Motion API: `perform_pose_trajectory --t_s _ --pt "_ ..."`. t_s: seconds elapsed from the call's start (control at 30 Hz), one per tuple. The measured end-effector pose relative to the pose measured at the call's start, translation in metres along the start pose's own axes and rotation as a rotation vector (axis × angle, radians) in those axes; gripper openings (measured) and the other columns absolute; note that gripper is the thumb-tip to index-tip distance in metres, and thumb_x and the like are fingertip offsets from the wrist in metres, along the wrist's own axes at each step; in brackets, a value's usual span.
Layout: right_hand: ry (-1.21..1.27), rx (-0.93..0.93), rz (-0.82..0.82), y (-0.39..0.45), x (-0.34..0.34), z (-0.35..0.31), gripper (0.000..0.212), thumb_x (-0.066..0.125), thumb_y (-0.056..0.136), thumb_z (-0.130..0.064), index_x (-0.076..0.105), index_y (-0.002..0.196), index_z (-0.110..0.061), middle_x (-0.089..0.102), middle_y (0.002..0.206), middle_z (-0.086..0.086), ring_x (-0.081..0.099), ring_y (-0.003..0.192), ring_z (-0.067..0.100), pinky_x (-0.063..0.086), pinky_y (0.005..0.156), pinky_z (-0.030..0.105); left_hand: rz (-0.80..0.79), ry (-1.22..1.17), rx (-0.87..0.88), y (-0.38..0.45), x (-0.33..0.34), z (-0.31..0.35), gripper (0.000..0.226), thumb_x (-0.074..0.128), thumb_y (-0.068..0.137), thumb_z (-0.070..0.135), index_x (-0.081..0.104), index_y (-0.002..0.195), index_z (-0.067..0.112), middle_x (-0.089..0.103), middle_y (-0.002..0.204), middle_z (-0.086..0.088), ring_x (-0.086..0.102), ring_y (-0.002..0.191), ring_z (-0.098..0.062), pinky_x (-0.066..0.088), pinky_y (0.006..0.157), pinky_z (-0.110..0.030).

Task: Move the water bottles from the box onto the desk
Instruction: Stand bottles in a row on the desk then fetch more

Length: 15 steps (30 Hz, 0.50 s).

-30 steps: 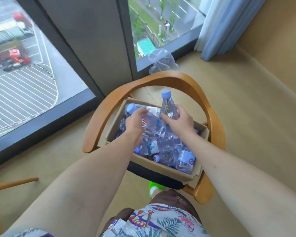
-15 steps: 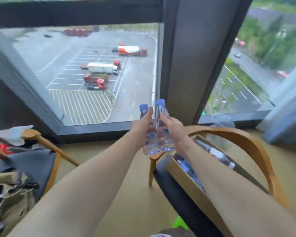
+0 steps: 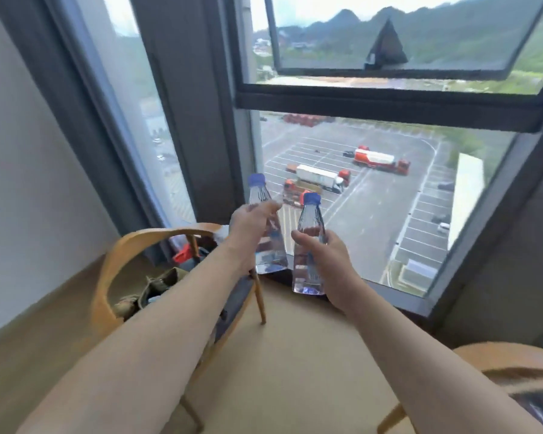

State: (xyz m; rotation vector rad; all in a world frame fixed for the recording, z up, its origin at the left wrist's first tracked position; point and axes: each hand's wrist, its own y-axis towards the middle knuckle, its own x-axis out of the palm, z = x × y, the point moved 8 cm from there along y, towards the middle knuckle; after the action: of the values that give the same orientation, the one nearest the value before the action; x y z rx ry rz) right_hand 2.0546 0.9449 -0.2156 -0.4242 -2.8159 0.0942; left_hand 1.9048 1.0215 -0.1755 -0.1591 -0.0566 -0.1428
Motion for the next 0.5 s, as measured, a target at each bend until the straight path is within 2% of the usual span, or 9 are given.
perform_pose_trajectory --t_s 0.1,0.2,0.23,0.3,0.37,0.5 --pt "-0.033 -0.004 -0.101 0.013 0.078 0.002 0.043 0.086 0.078 -0.025 0.061 0.110 -0.008 0.072 0.077 0.006 0.073 0.067 0.025 0.058 0.056 0.038 0.133 -0.022 0.081 0.000 -0.079 0.029 0.024 0.076 0.083 0.037 0.065 0.090 0.017 0.064 0.066 0.006 0.064 0.069 -0.021 0.054 0.052 -0.031" --pt "-0.054 -0.030 -0.238 0.023 0.161 0.003 0.051 0.085 0.071 -0.032 0.062 0.110 -0.008 0.070 0.081 0.009 0.071 0.070 0.024 0.061 0.061 0.048 0.318 -0.016 0.150 -0.004 -0.160 0.052 0.031 0.078 0.081 0.040 0.068 0.100 0.017 0.066 0.078 0.002 0.065 0.074 -0.020 0.052 0.056 -0.031" --pt "-0.056 -0.046 -0.288 0.025 0.190 0.003 0.051 0.084 0.071 -0.032 0.062 0.110 -0.008 0.069 0.081 0.008 0.070 0.070 0.021 0.062 0.061 0.047 0.376 -0.018 0.174 -0.006 -0.187 0.057 0.033 0.079 0.079 0.041 0.068 0.100 0.019 0.067 0.082 0.001 0.066 0.075 -0.019 0.052 0.057 -0.031" --pt "-0.061 -0.081 -0.389 0.028 0.248 0.004 0.047 0.083 0.073 -0.031 0.063 0.110 -0.008 0.068 0.079 0.005 0.068 0.070 0.018 0.059 0.061 0.037 0.487 -0.015 0.216 -0.013 -0.240 0.067 0.031 0.078 0.075 0.044 0.067 0.094 0.022 0.069 0.083 0.001 0.066 0.074 -0.017 0.051 0.053 -0.028" --pt "-0.061 -0.083 -0.492 0.029 0.308 0.009 0.043 0.082 0.075 -0.031 0.064 0.108 -0.011 0.067 0.076 0.003 0.065 0.071 0.019 0.058 0.063 0.037 0.593 -0.016 0.247 -0.022 -0.295 0.076 0.028 0.079 0.074 0.043 0.066 0.089 0.022 0.069 0.077 0.003 0.066 0.069 -0.016 0.049 0.048 -0.025" --pt "-0.031 -0.043 -0.692 0.028 0.426 0.030 0.036 0.081 0.077 -0.030 0.065 0.105 -0.015 0.065 0.074 0.005 0.065 0.067 0.020 0.054 0.054 0.032 0.785 -0.038 0.264 -0.041 -0.406 0.093 0.031 0.080 0.071 0.042 0.066 0.089 0.022 0.069 0.070 0.002 0.068 0.065 -0.020 0.057 0.056 -0.036"
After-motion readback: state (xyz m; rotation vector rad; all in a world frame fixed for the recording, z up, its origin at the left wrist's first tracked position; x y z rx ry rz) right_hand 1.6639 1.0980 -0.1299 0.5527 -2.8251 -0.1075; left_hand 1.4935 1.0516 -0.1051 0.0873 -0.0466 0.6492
